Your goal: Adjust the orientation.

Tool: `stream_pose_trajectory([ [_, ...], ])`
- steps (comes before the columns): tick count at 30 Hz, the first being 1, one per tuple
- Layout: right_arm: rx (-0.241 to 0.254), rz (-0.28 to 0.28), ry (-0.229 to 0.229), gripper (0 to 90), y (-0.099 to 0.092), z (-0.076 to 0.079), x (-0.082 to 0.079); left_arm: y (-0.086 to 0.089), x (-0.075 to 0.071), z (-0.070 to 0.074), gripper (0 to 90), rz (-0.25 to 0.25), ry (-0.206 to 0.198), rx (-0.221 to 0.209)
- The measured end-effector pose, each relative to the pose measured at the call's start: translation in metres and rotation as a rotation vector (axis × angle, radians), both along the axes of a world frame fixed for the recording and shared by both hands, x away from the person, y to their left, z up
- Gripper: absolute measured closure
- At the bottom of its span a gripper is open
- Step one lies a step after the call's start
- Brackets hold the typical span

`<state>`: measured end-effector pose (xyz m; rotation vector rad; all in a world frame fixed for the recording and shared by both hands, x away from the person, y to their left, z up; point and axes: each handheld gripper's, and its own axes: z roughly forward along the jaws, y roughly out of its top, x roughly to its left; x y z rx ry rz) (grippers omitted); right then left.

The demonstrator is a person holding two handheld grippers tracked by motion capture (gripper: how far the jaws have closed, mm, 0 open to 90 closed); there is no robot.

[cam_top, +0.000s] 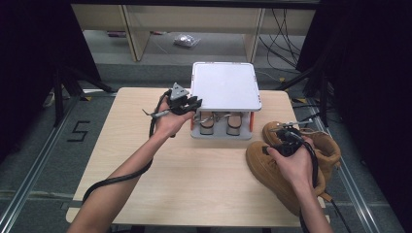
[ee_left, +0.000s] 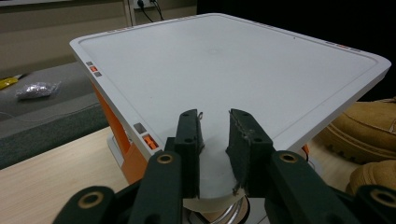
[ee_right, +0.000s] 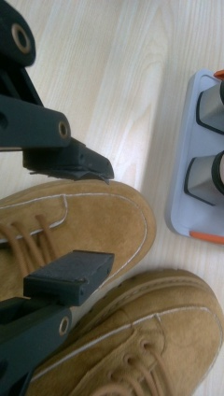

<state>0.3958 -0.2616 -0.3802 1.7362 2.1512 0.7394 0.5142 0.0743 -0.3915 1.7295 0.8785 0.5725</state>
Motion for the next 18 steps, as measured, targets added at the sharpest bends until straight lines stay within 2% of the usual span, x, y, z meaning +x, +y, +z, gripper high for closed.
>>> stream_pose_trajectory([
  [2, 0.024, -0.027, 0.016, 53.1, 0.002, 0.002, -0.003, 0.000, 0.000, 0.000, 77.0, -0.003, 0.004, -0.004],
  [3, 0.022, -0.007, 0.005, 53.0, 0.000, 0.001, -0.002, 0.000, 0.000, 0.000, 78.5, -0.001, 0.006, -0.001],
  [6, -0.004, -0.001, 0.006, 52.8, -0.002, 0.003, -0.004, 0.001, 0.001, -0.001, 85.3, 0.009, 0.007, -0.006],
  [8, 0.008, -0.004, 0.010, 52.7, -0.002, 0.004, -0.005, 0.001, 0.001, -0.001, 89.1, 0.017, 0.011, -0.009],
  [10, 0.001, -0.002, 0.008, 52.7, -0.002, 0.004, -0.006, 0.001, 0.001, 0.001, 89.7, 0.018, 0.017, -0.005],
  [11, 0.014, 0.014, 0.009, 52.8, -0.003, 0.005, -0.006, 0.001, 0.001, 0.001, 89.8, 0.019, 0.016, -0.002],
  [14, 0.011, 0.007, 0.008, 52.8, -0.003, 0.009, -0.008, -0.001, 0.000, 0.001, 89.9, 0.022, 0.006, 0.013],
  [18, 0.010, -0.003, 0.006, 52.8, -0.004, 0.014, -0.011, 0.000, 0.000, 0.000, 89.9, 0.020, 0.010, 0.006],
])
